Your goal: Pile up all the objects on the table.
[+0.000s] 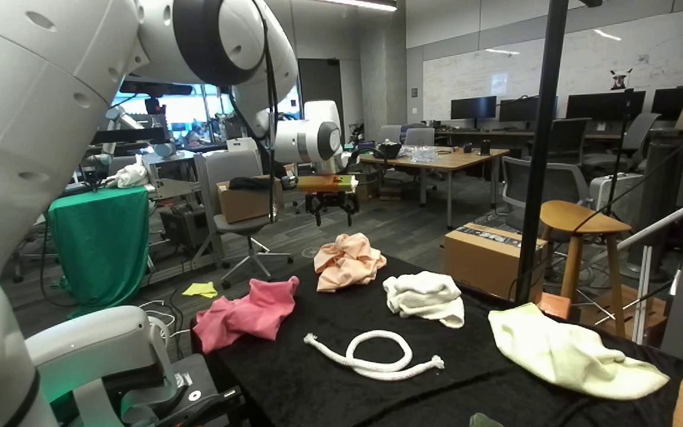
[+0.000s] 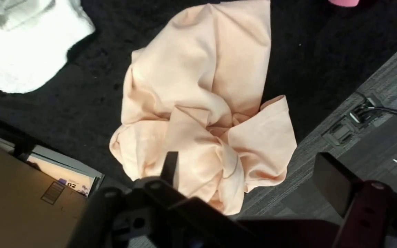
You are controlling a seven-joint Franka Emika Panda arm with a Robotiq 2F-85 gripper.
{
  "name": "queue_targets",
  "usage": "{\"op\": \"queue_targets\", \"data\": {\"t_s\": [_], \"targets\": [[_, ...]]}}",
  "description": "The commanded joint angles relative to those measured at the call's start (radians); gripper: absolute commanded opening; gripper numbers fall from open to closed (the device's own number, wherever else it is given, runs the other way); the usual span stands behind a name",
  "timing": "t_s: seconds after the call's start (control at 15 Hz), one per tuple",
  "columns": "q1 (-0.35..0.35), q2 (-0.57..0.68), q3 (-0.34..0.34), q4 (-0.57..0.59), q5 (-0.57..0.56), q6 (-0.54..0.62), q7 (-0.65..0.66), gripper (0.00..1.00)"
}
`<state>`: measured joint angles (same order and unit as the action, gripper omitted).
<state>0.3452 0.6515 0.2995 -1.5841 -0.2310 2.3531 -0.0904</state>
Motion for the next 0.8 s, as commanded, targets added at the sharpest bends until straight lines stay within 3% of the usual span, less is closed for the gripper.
{"op": "queue_targets", "data": {"t_s": [0.0, 0.47, 0.73], "targets": [[0.025, 0.106, -0.021, 0.103, 0.036, 0.063, -0.035, 1.0], [0.054, 0.244, -0.085, 0.193, 0.021, 0.204, 0.001, 1.0], [0.039, 0.295, -0.089, 0.235, 0.047, 0.209, -0.002, 1.0]]}}
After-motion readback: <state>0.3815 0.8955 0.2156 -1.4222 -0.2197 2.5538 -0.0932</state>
